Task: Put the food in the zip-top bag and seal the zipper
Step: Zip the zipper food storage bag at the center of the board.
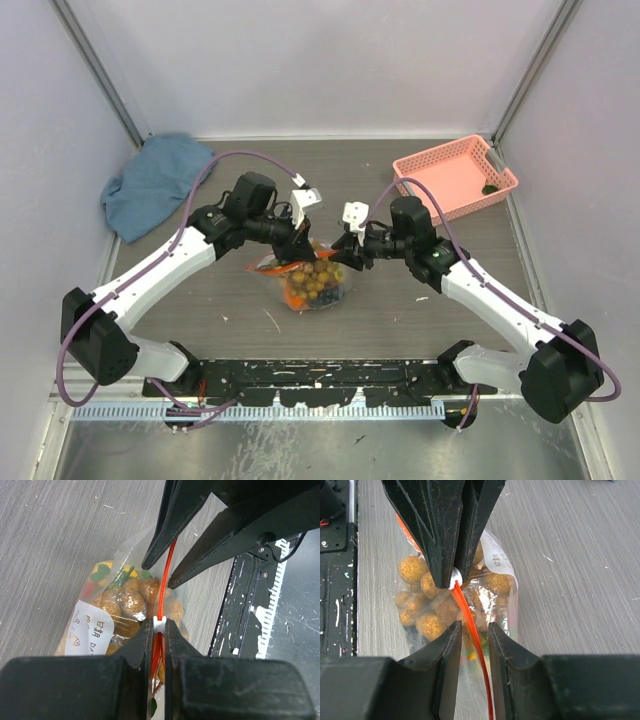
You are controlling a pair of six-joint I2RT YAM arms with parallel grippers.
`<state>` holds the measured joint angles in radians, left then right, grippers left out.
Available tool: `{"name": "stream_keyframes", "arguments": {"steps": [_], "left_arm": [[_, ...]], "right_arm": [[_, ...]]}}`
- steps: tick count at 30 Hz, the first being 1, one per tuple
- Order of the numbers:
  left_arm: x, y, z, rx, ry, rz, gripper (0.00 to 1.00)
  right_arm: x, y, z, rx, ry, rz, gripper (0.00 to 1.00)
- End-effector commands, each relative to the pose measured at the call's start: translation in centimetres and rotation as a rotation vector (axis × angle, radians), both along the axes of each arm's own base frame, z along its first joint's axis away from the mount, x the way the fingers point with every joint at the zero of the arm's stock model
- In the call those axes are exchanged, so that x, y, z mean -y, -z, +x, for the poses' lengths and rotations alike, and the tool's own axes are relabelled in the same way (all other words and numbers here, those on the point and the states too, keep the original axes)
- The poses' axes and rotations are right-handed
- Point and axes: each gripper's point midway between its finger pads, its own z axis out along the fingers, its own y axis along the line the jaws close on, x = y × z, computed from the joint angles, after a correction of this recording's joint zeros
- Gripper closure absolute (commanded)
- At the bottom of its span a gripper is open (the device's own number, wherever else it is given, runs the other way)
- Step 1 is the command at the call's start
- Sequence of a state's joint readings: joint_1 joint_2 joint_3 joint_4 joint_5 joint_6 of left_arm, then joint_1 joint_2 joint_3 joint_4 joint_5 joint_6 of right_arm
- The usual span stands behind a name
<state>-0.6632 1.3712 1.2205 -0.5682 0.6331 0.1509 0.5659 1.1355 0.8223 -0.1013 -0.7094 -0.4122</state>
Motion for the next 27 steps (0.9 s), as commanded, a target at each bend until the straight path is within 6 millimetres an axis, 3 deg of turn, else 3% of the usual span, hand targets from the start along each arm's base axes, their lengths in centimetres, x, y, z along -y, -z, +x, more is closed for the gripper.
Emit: {"name": "stream_keyframes", "arguments": {"steps": [1,4,8,13,20,24,27], "left_arm": [[1.0,-1.9,0.0,0.043,0.040,-0.054,0.97],[0.9,-2.1,0.2,0.034,0.009,-0.050,0.90],[0.4,-2.6,0.6,0.023,-0.095,-0.025,0.67],[-1.8,-3.7,0.4,0.002,-0.279,-0.037,0.52],[-5.7,-3.9,-0.9,-0.027,-0.487,-0.030,0.44],[-6.0,-3.7,-2.0,-0.057,-0.480,-0.043,0.39],[-5.7,-3.3,-1.5,-0.059,-0.482,-0.035,0.36]], "right_arm": [[-0.8,-2.9,0.1,0.088,-0.051,0.035,0.72],[-0.6,-3.4,0.3,0.103,-0.035,0.036,0.86],[-0.3,-4.6,0.4,0.125,-0.010,0.052,0.99],[-0.2,-4.8,0.5,0.120,0.013,0.070,0.99],[0.0,-5.2,0.9,0.135,0.049,0.086,0.99],[0.0,-5.3,0.8,0.136,0.050,0.093,0.99],[-0.1,-5.1,0.8,0.129,0.046,0.092,0.99]]}}
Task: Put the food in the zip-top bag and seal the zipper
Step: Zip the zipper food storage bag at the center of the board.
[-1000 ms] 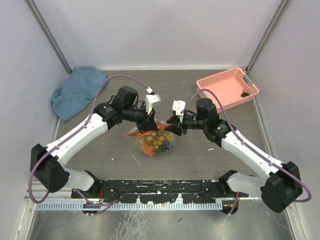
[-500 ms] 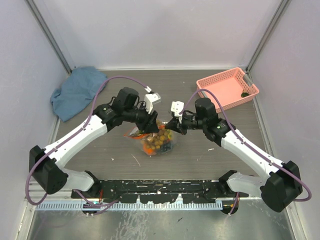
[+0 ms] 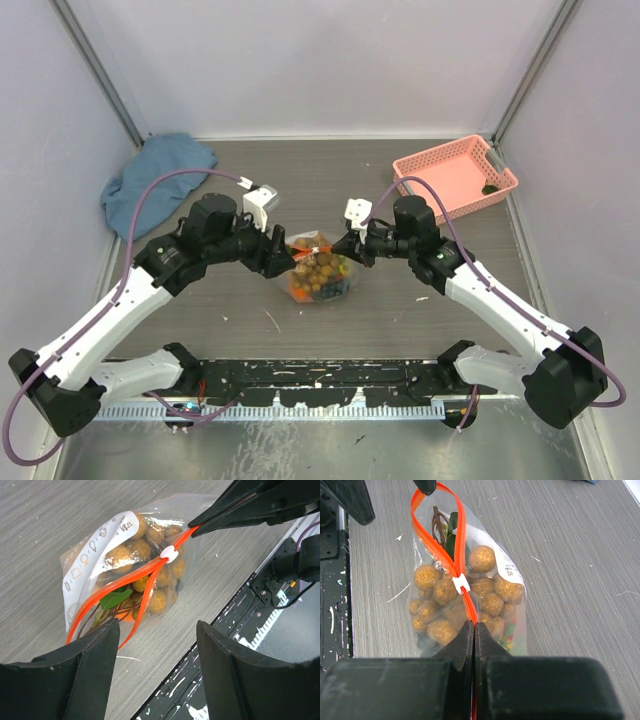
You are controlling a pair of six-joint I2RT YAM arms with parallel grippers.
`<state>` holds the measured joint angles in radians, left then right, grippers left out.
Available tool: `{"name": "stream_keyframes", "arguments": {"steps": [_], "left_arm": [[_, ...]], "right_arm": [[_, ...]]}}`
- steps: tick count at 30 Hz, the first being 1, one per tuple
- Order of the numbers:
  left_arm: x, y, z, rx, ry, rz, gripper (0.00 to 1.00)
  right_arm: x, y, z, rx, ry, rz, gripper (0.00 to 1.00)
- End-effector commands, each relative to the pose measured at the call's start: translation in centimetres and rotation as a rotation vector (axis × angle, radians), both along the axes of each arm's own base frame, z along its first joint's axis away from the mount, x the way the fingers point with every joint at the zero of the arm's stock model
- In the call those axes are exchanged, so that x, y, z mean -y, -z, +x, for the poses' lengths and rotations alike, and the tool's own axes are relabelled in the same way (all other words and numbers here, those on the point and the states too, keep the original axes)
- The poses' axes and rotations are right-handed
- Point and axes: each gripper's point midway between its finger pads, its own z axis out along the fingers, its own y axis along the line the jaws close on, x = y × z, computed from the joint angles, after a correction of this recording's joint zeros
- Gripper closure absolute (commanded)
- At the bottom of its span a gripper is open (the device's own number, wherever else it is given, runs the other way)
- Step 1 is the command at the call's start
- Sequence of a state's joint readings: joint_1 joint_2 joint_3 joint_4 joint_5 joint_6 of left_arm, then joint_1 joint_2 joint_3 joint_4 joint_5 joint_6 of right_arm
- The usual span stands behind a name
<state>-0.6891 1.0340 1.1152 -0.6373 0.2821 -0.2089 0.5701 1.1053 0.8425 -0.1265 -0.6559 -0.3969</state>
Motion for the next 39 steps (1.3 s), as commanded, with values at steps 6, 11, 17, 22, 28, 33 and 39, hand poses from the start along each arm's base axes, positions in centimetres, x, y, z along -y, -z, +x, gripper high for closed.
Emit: {"name": "stream_keyframes", "arguments": {"steps": [6,11,17,22,28,33,39], "left_arm": [[1.7,1.4,2.0,-0.014,-0.002,0.005,0.29],[2.6,2.3,3.3,-0.007,0.001,0.017,0.26],[3.2,2.9,4.2,0.014,0.001,0.019,0.24],[4.1,4.4,3.3,-0.045,0.065,0.016,0.24],[4.3,7.6,3.4,-0.129,0.070,0.074,0.24],[4.6,7.5,3.6,-0.134,0.069,0.072,0.23],[3.9,5.0,3.6,-0.089,0.034,0.047,0.22]], "right_arm": [[-0.5,-3.7,0.2,0.109,-0.014,0.085,0.99],[-0.6,-3.6,0.0,0.106,-0.022,0.086,0.99],[-0.7,-3.5,-0.1,0.098,-0.037,0.089,0.99],[-0.8,-3.8,0.0,0.105,-0.035,0.097,0.99],[-1.0,-4.0,-0.1,0.104,-0.044,0.110,0.99],[-0.9,-4.0,0.0,0.105,-0.036,0.108,0.99],[-0.8,-4.0,0.1,0.110,-0.023,0.107,0.99]]}}
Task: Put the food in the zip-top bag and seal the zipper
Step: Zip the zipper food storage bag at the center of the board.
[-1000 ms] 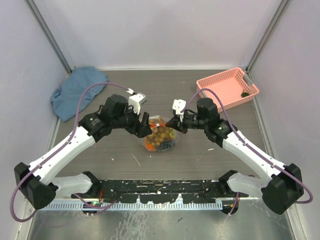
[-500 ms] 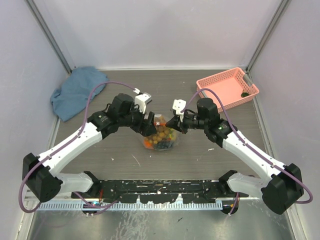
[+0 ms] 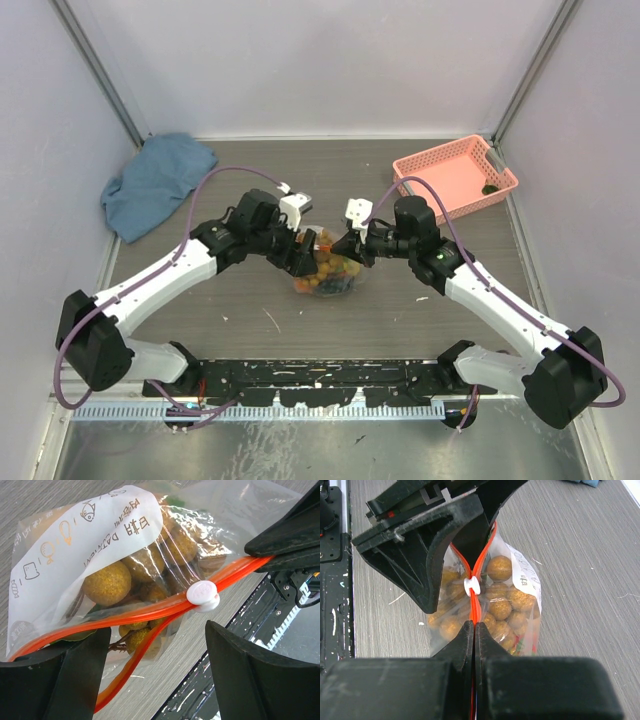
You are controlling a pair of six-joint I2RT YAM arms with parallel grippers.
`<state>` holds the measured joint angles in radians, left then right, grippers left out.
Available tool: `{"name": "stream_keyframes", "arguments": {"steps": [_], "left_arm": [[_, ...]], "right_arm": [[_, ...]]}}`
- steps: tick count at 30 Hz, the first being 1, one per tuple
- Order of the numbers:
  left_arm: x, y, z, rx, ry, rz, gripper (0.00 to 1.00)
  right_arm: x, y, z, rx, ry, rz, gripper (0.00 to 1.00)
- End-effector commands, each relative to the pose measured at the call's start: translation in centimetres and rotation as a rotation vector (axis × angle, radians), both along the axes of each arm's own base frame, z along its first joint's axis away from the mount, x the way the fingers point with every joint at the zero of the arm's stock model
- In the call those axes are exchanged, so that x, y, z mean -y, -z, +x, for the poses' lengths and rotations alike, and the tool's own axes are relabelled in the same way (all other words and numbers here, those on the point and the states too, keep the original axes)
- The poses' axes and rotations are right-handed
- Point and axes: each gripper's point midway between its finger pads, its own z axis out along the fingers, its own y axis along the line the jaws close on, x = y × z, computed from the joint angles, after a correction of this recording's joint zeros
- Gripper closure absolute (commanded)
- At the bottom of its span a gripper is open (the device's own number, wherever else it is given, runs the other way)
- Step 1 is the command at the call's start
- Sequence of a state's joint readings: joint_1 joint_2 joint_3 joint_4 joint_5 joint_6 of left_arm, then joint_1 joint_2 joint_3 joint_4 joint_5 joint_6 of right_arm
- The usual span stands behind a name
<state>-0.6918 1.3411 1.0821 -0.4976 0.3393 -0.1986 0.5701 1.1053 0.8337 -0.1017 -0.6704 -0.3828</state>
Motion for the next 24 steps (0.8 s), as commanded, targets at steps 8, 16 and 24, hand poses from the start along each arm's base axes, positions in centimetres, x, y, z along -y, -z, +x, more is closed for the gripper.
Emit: {"name": "stream_keyframes", "arguments": {"steps": [8,16,24], "left_arm": [[-1.9,-6.7,0.1,0.182,-0.099,-0.098,0.20],[-1.6,-5.9,1.0,0.185,-0.110,-0.081,0.19],[-0.5,-5.5,2.4,0.216,-0.106,-0.104,0.19]], "right_arm": [[-0.5,-3.9,0.3,0.118,-0.005,0.092,0.99],[-0.6,-4.0,0.3,0.115,-0.011,0.094,0.99],[-0.8,-3.5,0.1,0.098,-0.032,0.092,0.99]]}}
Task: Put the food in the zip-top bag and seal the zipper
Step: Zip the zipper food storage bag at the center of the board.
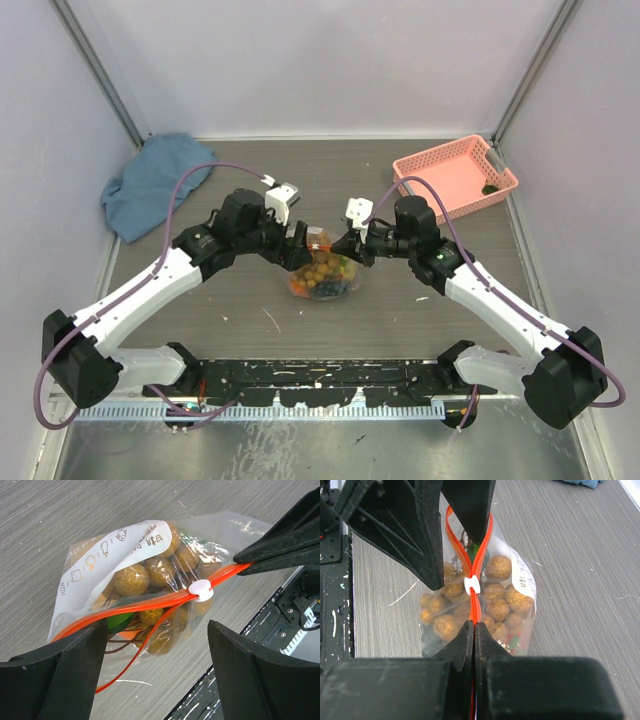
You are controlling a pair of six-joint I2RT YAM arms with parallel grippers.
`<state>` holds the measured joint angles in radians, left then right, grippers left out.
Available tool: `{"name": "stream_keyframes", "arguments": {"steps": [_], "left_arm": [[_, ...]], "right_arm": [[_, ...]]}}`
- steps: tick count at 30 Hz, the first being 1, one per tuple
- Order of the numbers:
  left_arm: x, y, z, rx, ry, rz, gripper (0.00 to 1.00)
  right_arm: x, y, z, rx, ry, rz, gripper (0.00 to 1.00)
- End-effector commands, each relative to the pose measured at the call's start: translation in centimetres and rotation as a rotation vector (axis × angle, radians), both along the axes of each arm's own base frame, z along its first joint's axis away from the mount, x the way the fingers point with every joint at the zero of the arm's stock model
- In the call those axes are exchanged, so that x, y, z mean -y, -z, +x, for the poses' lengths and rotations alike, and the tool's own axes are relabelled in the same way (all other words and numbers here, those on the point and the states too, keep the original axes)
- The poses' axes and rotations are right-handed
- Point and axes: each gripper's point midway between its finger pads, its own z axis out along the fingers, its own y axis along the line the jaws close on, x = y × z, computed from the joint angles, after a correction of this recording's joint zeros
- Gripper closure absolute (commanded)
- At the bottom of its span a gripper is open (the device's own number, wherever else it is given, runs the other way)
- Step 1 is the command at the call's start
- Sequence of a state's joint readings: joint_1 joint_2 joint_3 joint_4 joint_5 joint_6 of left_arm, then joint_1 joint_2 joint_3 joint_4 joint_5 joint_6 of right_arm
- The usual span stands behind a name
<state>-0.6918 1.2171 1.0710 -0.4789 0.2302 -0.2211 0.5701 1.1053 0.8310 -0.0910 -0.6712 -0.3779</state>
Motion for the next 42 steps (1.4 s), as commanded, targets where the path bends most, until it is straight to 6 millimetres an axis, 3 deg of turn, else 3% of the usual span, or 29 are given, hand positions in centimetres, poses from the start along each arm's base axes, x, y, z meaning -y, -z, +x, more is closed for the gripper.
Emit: {"name": "stream_keyframes", "arguments": {"steps": [1,8,10,20,27,31,36,42], "left_arm": [[1.2,-1.9,1.7,0.096,-0.004,-0.066,0.18],[2.7,-1.4,1.6,0.076,0.052,-0.104,0.18],[3.0,0.3,1.9,0.038,0.055,-0.075,0.18],[2.4,1.8,2.3,0.022,0.019,-0.032,0.17],[1.4,3.7,0.9,-0.068,0.003,0.011,0.17],[1.4,2.3,-0.2,-0.092,0.008,-0.025,0.16],[0.5,-2.3,-0.4,0.014,-0.007,-0.084,0.14],[-0.1,-3.3,-0.7,0.023,-0.005,-0.063,0.14]], "right_arm": [[-0.8,-3.3,0.0,0.092,-0.035,0.085,0.99],[-0.9,-3.2,0.0,0.088,-0.037,0.085,0.99],[-0.9,-3.3,0.1,0.090,-0.038,0.085,0.99],[-0.8,-3.4,0.0,0.093,-0.031,0.088,0.99],[-0.6,-3.7,0.2,0.104,-0.017,0.089,0.99],[-0.5,-3.8,0.4,0.108,-0.002,0.088,0.99],[-0.4,-4.1,0.6,0.117,0.009,0.094,0.99],[-0.4,-4.4,0.6,0.120,0.011,0.101,0.99]]}}
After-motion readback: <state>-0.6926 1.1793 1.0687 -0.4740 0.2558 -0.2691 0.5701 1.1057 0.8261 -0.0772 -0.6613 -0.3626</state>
